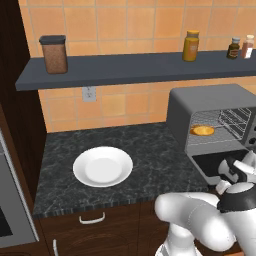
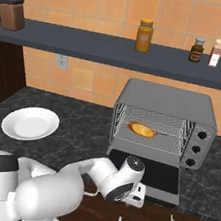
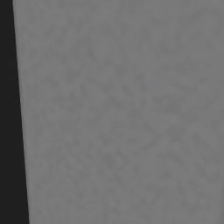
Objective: Pick up the kebab skewer and baguette bread, and place them inside the toaster oven. Close the toaster oven door and start by setting the timer.
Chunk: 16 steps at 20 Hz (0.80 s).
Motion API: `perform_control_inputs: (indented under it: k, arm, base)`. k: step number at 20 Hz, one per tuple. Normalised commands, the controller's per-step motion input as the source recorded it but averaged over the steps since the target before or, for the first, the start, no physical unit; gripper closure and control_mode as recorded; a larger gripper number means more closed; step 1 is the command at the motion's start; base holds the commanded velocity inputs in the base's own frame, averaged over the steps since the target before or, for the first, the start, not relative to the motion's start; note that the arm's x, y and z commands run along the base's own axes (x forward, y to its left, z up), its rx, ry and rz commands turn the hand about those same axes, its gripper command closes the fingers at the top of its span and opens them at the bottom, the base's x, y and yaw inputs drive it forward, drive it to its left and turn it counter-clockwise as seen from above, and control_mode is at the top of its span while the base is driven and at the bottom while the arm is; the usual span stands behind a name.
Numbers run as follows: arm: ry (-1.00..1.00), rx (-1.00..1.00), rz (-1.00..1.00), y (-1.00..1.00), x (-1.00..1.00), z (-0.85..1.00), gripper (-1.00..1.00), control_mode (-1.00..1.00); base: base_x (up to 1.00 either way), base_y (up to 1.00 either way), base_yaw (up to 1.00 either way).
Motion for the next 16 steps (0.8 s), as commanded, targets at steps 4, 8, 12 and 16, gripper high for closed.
perform_control_inputs:
  k: [4,8,12,16]
  arm:
    - [-0.30,0.00,-0.06,0.00,0.39,0.31,-1.00,-1.00]
    - [-0.31,0.00,-0.09,0.01,0.68,0.66,-1.00,-1.00]
    - [-0.23,-0.03,-0.07,0.01,0.98,0.82,-1.00,-1.00]
    - [-0.06,-0.08,-0.01,0.11,1.00,0.61,-1.00,-1.00]
  base:
    - [0.00,0.00,0.00]
    - [0.00,0.00,0.00]
    - [0.00,0.00,0.00]
    - [0.00,0.00,0.00]
